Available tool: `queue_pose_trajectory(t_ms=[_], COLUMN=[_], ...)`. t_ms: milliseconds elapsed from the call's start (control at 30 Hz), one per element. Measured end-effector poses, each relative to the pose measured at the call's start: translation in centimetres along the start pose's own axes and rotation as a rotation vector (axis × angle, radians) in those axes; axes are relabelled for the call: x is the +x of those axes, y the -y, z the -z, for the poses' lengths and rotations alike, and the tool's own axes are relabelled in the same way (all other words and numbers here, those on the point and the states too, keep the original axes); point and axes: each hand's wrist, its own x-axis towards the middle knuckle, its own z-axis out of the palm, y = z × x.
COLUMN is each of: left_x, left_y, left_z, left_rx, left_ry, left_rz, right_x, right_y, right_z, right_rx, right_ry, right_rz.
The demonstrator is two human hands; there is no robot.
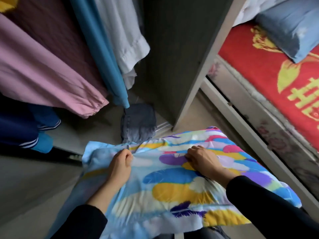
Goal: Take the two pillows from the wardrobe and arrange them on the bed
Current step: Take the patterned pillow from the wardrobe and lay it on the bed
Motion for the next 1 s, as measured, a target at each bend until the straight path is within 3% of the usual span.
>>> queue_pose_trajectory(t_ms=[333,500,767,1000], left_x=[4.5,7.5,12.3,19.4], left_y=[-16.8,-26.4,-41.4,-51.3], left_z=[-11.4,-19.5,-30.9,-35.8], left_rx=[0.06,0.054,-0.058,-0.103], left_ry=[0.218,0.281,0.223,0.116], left_rz=[-0.138,-0.151,-0.254,-0.355], right_x=[-6.2,-6.8,-5.8,-2.0], right_y=[-15.8,-26.8,-42.5,-51.5], right_z=[9.1,15.6,26.8,36.1], right_rx=[-0.07,-0.251,-0.358,-0.372], right_ry=[-0.048,-0.091,-0.146,-0.205], right_rz=[-0.255,-0.309,-0.413,-0.384])
